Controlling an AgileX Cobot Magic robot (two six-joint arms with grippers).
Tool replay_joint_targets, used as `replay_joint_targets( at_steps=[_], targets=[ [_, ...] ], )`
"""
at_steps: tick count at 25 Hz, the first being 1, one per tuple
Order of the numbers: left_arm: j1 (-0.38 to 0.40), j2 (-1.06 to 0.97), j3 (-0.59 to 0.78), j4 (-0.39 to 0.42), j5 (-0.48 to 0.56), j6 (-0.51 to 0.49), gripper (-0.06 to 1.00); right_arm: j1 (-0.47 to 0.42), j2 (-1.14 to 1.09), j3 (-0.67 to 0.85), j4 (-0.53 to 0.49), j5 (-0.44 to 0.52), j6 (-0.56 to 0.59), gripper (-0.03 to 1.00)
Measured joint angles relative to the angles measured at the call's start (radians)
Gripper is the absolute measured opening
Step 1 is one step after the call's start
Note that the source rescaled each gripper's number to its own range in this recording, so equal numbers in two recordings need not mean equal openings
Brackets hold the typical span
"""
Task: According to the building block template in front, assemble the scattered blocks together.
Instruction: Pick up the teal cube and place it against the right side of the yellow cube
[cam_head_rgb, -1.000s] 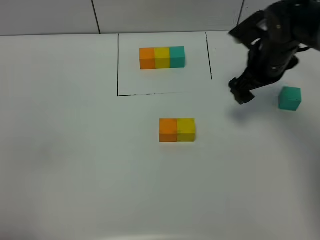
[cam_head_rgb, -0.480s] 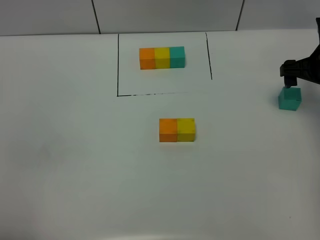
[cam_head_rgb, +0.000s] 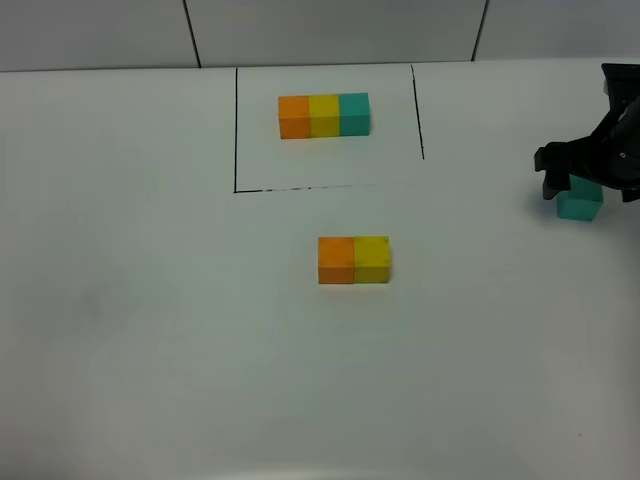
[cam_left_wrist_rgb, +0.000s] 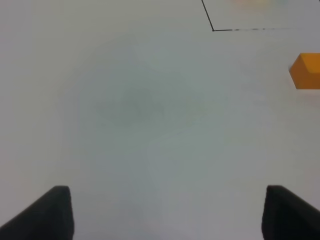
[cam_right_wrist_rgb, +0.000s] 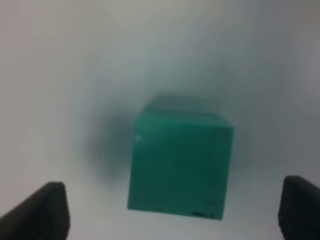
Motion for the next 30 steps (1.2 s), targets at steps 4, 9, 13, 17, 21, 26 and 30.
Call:
replay_joint_targets(
  at_steps=[4, 9, 13, 17, 21, 26, 30],
  targets=[
    [0.000, 0.000, 0.000, 0.000, 0.000, 0.000, 0.98, 0.000, 0.039, -0.027, 0.001, 0.015, -0.005, 0.58],
    [0.000, 0.000, 0.000, 0.000, 0.000, 0.000, 0.98, 0.000, 0.071, -0.076, 0.001, 0.043, -0.011, 0.26],
    [0.000, 0.000, 0.000, 0.000, 0.000, 0.000, 0.98, 0.000, 0.072, -0.080, -0.016, 0.071, -0.012, 0.02],
    [0.000, 0.000, 0.000, 0.000, 0.000, 0.000, 0.98, 0.018, 0.057, -0.081, -0.135, 0.163, -0.077, 0.02],
    [0.000, 0.000, 0.000, 0.000, 0.000, 0.000, 0.98, 0.062, -0.002, -0.073, -0.209, 0.264, -0.260, 0.02],
    [0.000, 0.000, 0.000, 0.000, 0.000, 0.000, 0.98, 0.165, -0.144, 0.071, -0.042, 0.235, -0.747, 0.02],
    [0.000, 0.000, 0.000, 0.000, 0.000, 0.000, 0.98, 0.243, -0.196, 0.166, 0.092, 0.215, -1.098, 0.02]
  ],
)
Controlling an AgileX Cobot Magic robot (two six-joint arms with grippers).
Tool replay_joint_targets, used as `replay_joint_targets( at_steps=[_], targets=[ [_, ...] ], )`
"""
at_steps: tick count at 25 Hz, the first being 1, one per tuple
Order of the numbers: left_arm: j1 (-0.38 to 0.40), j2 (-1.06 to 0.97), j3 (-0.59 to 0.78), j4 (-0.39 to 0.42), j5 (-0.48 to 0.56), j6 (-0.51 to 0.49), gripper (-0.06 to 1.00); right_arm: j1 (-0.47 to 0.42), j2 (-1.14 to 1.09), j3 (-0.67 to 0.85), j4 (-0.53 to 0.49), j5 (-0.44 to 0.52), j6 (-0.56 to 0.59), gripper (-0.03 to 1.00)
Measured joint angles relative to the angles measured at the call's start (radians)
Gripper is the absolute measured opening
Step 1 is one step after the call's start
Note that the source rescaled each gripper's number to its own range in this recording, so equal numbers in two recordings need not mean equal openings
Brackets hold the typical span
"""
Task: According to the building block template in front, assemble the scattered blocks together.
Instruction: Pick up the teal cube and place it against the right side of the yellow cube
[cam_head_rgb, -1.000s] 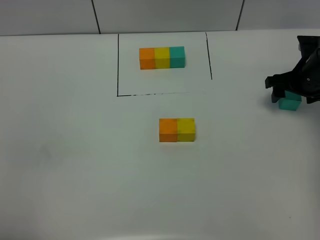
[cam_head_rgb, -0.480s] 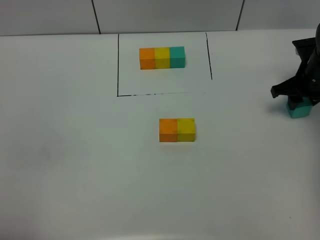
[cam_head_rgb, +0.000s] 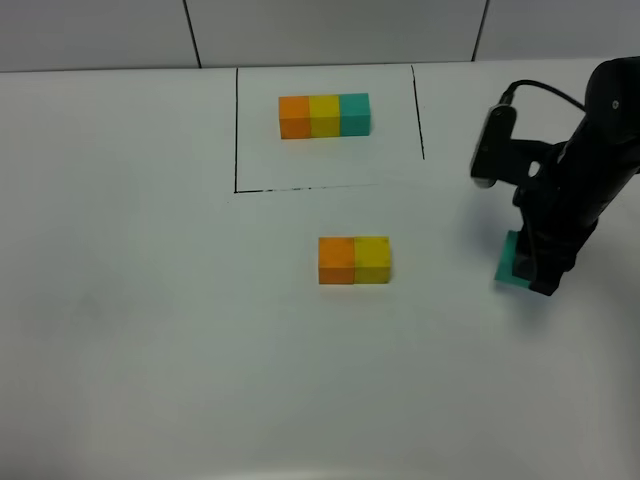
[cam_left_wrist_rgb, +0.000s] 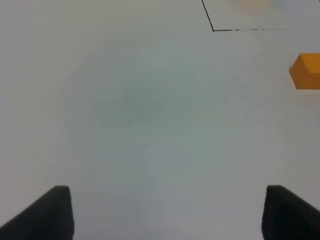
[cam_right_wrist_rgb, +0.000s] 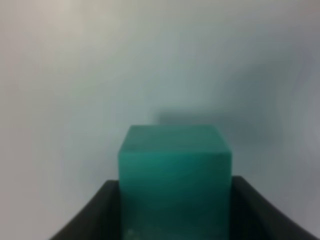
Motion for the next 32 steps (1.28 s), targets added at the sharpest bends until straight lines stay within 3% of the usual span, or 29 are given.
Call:
replay_joint_targets(
  at_steps=[3, 9, 17, 32],
  targets=[
    [0.000, 0.000, 0.000, 0.000, 0.000, 0.000, 0.98, 0.050, 0.010, 0.000, 0.000, -0.002, -0.058, 0.02],
    [0.000, 0.000, 0.000, 0.000, 0.000, 0.000, 0.98, 0.130, 0.111, -0.111, -0.078, 0.019, -0.021, 0.02],
    [0.000, 0.000, 0.000, 0.000, 0.000, 0.000, 0.98, 0.141, 0.217, -0.240, -0.072, 0.087, -0.016, 0.02],
    [0.000, 0.000, 0.000, 0.000, 0.000, 0.000, 0.98, 0.190, 0.278, -0.294, -0.040, 0.042, 0.011, 0.02]
  ],
)
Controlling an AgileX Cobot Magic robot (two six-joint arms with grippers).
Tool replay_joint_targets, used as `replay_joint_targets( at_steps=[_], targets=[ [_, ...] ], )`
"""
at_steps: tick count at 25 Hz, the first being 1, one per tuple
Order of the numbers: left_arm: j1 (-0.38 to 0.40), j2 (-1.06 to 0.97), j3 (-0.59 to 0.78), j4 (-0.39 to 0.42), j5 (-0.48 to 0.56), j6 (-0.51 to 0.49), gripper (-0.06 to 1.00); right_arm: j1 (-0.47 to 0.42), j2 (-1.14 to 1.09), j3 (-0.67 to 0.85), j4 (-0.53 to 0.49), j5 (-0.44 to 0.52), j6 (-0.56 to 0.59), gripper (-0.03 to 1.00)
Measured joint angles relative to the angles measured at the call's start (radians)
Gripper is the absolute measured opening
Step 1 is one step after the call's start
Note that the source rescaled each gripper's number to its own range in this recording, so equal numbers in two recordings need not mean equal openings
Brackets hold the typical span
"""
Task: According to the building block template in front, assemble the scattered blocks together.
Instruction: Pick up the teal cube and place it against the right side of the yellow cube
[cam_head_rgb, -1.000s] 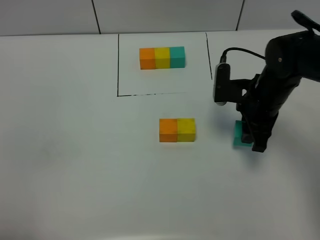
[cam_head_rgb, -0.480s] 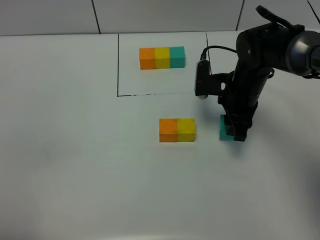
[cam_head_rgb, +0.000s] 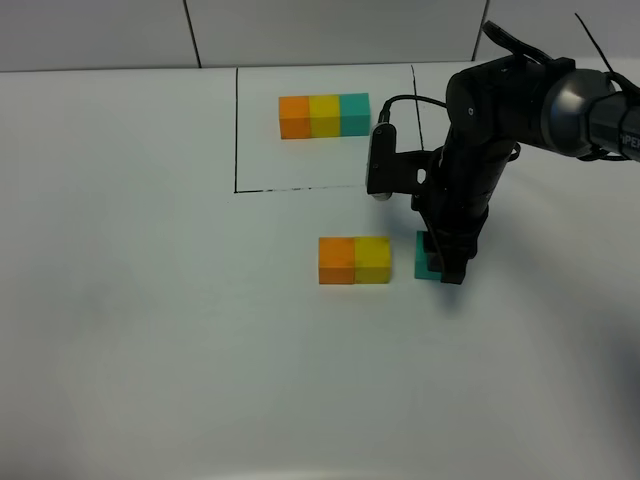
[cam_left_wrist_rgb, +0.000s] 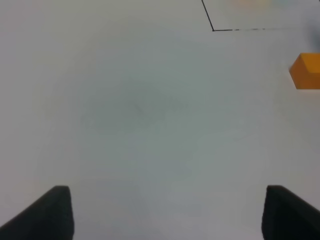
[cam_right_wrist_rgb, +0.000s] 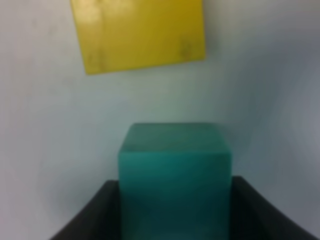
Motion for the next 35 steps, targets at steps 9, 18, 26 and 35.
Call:
replay_joint_targets(
  at_steps=[9, 18, 26, 35],
  targets=[
    [0.000, 0.000, 0.000, 0.000, 0.000, 0.000, 0.98, 0.025, 0.013, -0.002, 0.019, -0.020, 0.003, 0.02],
    [0.000, 0.000, 0.000, 0.000, 0.000, 0.000, 0.98, 0.041, 0.023, -0.010, 0.014, -0.023, 0.000, 0.02],
    [0.000, 0.000, 0.000, 0.000, 0.000, 0.000, 0.98, 0.047, 0.024, -0.010, 0.016, -0.027, -0.001, 0.02],
    [0.000, 0.000, 0.000, 0.000, 0.000, 0.000, 0.98, 0.063, 0.024, -0.010, 0.024, -0.028, -0.023, 0.02]
  ],
)
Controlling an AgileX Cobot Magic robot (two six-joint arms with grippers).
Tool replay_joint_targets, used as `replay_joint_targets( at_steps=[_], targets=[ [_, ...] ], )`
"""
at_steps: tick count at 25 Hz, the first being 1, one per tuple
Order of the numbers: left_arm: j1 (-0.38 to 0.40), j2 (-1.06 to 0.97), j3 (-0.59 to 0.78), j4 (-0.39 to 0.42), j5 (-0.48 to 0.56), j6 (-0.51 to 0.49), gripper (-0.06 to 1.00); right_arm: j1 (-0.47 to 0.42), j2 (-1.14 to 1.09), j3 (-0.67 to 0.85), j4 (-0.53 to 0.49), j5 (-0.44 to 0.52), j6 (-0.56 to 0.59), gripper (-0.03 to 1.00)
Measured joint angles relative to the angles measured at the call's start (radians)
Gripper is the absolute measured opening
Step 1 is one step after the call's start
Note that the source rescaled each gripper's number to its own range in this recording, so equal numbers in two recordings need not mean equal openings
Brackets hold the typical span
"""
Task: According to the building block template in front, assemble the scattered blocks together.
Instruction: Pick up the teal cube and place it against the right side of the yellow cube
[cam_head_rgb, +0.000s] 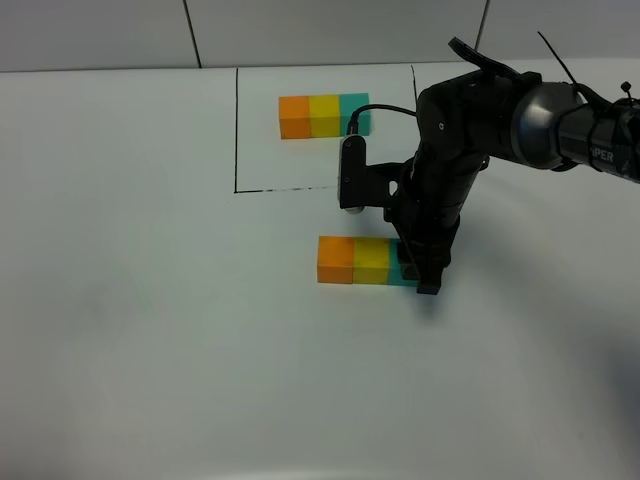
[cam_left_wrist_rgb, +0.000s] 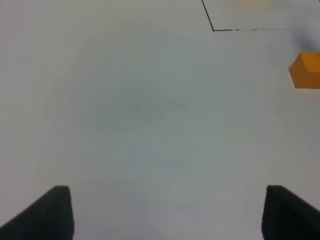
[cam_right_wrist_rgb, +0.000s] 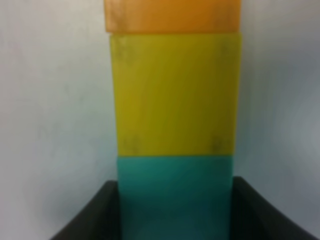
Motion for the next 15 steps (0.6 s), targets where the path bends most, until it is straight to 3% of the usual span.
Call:
replay_joint_targets(
  at_steps=[15],
  targets=[
    [0.000, 0.000, 0.000, 0.000, 0.000, 0.000, 0.98, 0.003, 0.000, 0.000, -0.005, -0.003, -0.058, 0.02]
  ],
)
